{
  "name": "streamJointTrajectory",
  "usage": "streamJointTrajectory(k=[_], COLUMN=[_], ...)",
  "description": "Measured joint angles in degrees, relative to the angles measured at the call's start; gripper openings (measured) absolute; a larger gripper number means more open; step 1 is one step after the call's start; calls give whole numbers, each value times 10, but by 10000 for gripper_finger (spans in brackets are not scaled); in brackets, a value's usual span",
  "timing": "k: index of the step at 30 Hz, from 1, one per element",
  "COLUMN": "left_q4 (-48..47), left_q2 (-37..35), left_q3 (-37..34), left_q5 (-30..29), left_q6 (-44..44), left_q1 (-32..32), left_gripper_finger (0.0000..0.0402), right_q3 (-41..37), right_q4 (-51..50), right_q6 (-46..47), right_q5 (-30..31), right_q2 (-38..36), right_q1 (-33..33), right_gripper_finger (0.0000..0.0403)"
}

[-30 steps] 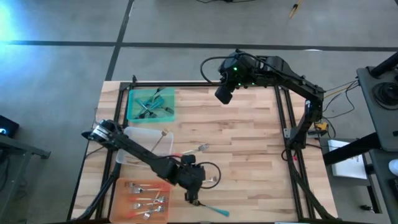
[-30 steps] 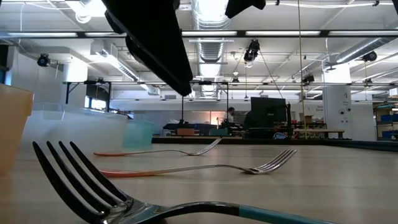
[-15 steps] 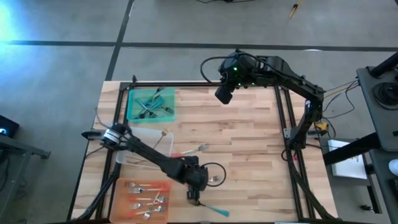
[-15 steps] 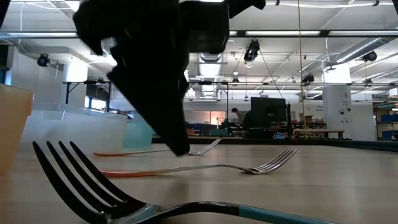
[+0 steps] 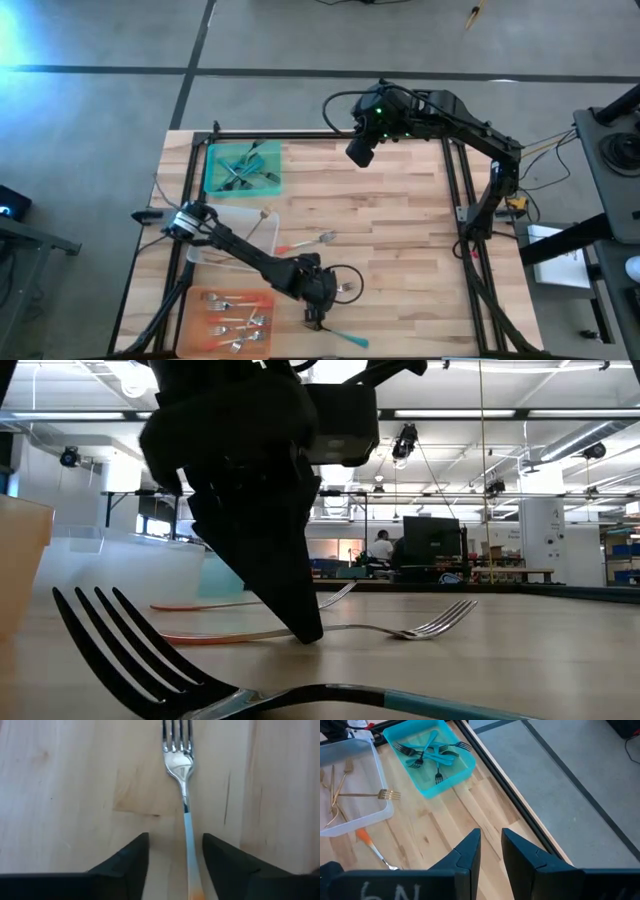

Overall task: Sort silverware by color (type)
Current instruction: Put the orange fork into the orange bin

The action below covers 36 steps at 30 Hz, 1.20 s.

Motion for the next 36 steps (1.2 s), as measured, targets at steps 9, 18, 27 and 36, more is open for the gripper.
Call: streamJointTrajectory(k=[9,18,27,36], left_q4=[13,9,-89,-135], left_q2=[21,13,-13,-60], left_q3=[0,4,39,51], left_q5=[3,7,-35,-61], left_q6=[-30,-53,-34,-62], left_q1=[0,-3,-20,-69], left_gripper_finger=[29,1,0,0], right_q3=[0,0,0,0], right_q4=[0,0,1,1], right_q6=[-1,0,0,0], right_q5=[0,0,0,0], right_q2=[0,0,0,0], right_q1=[0,0,0,0], right_gripper_finger=[69,82,78,71])
